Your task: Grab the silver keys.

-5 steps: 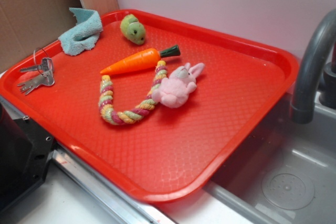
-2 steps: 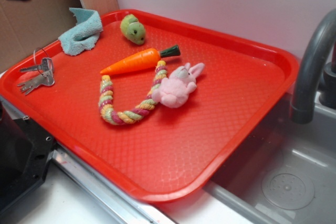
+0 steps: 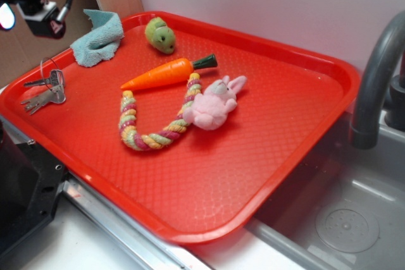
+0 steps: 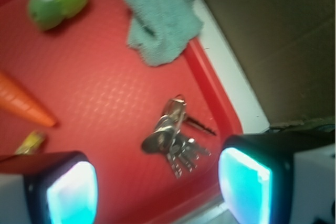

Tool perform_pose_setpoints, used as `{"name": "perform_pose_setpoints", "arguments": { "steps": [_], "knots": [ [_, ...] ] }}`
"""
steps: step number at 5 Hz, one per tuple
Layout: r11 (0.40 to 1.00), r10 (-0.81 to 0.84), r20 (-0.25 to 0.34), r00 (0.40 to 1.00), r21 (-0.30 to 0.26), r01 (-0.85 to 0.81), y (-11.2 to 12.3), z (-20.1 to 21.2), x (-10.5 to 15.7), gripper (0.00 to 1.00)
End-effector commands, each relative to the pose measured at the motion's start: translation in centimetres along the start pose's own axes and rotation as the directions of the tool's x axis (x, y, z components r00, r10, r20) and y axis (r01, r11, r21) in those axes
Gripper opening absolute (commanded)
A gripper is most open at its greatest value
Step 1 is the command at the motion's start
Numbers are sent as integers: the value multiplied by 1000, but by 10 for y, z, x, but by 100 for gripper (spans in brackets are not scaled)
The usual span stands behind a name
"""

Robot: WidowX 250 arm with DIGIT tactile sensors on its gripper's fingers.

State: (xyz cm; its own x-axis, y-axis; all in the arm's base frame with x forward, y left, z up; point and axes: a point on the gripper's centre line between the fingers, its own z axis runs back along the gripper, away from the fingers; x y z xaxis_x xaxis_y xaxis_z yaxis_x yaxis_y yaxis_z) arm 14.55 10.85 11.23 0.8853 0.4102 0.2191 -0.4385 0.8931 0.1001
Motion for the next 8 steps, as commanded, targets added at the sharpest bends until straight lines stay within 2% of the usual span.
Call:
{"name": "perform_pose_setpoints", "arguments": {
  "steps": [1, 2, 3, 4, 6, 7, 8],
  "knots": [
    [999, 46, -4, 999, 6, -46, 14, -38, -6, 100],
    [997, 4, 25, 1000, -78, -2, 7, -58, 8, 100],
    [994, -31, 46, 998, -102, 35, 8, -67, 11, 100],
    [998, 2, 27, 1000, -61, 0, 7, -73, 14, 0],
    [995, -14, 13, 1000, -95, 15, 8, -63, 12, 0],
    [992, -79, 5, 997, -97, 79, -2, -46, 15, 0],
    [985, -166, 3, 986, -48, 165, -17, -13, 19, 0]
  ]
}}
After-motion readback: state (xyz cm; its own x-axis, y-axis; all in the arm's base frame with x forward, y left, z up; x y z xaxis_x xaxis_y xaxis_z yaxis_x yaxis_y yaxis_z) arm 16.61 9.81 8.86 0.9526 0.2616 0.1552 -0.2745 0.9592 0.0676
